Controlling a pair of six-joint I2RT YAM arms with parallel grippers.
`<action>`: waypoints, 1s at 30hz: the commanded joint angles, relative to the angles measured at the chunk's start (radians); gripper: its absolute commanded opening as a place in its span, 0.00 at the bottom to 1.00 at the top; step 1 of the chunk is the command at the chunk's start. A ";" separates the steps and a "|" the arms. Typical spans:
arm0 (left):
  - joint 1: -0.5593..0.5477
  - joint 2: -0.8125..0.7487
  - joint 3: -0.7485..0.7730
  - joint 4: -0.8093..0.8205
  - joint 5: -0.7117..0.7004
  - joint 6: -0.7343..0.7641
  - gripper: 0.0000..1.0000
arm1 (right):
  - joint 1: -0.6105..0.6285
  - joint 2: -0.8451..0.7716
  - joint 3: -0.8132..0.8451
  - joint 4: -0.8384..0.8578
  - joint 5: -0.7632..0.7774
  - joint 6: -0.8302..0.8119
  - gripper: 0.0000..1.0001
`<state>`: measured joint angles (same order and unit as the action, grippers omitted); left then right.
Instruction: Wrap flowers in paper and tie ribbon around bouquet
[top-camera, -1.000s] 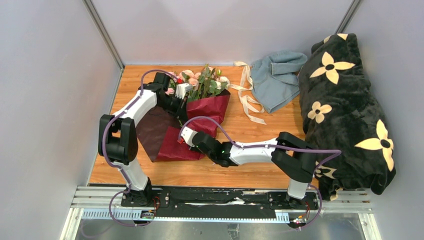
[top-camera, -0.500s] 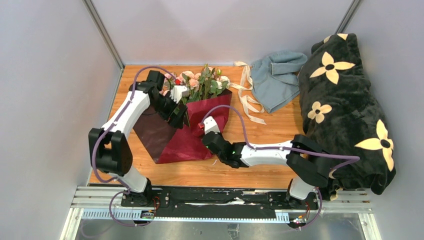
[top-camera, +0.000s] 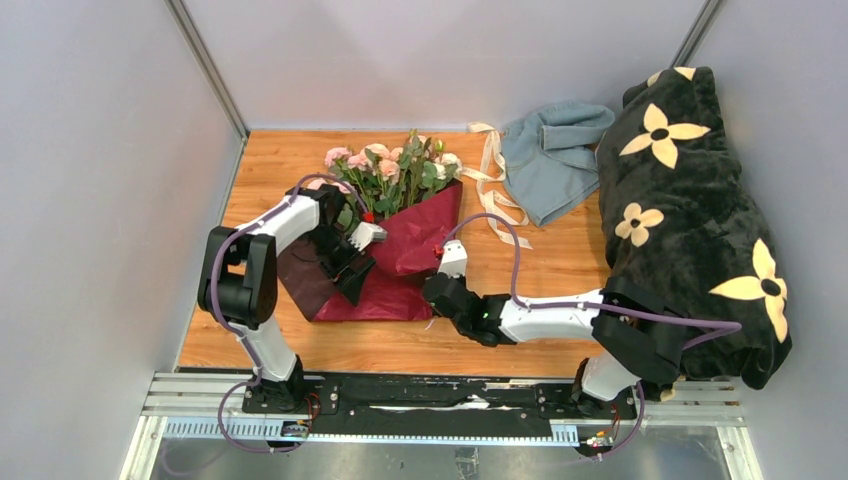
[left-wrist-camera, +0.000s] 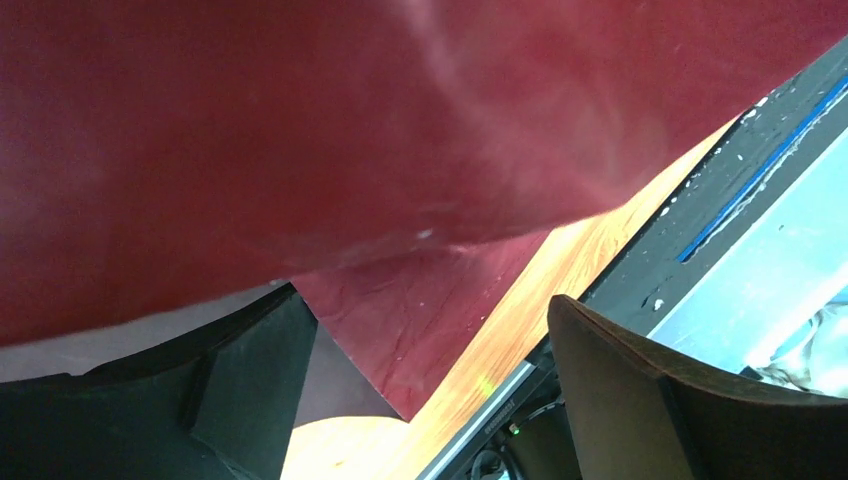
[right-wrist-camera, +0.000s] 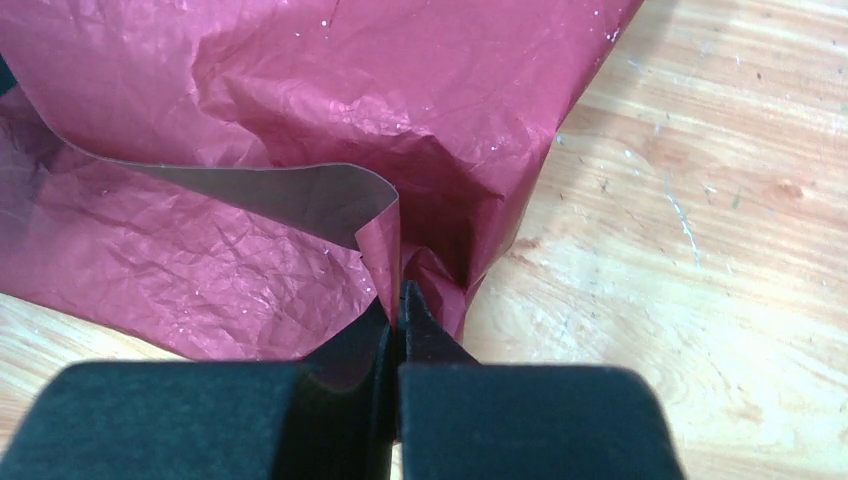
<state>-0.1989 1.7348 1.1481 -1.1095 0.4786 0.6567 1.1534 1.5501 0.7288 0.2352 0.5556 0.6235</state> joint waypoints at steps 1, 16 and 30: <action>-0.009 0.022 0.004 -0.014 0.070 0.024 0.88 | -0.009 -0.055 -0.044 0.011 0.054 0.131 0.00; 0.104 -0.158 0.044 0.034 0.166 0.000 0.95 | -0.011 -0.112 -0.128 -0.051 0.085 0.369 0.00; -0.051 0.008 -0.107 0.291 0.017 -0.187 0.42 | -0.005 -0.175 -0.152 -0.062 0.091 0.344 0.00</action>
<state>-0.2287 1.7363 1.0374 -0.8982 0.5049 0.5320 1.1507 1.4162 0.6041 0.1928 0.6056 0.9813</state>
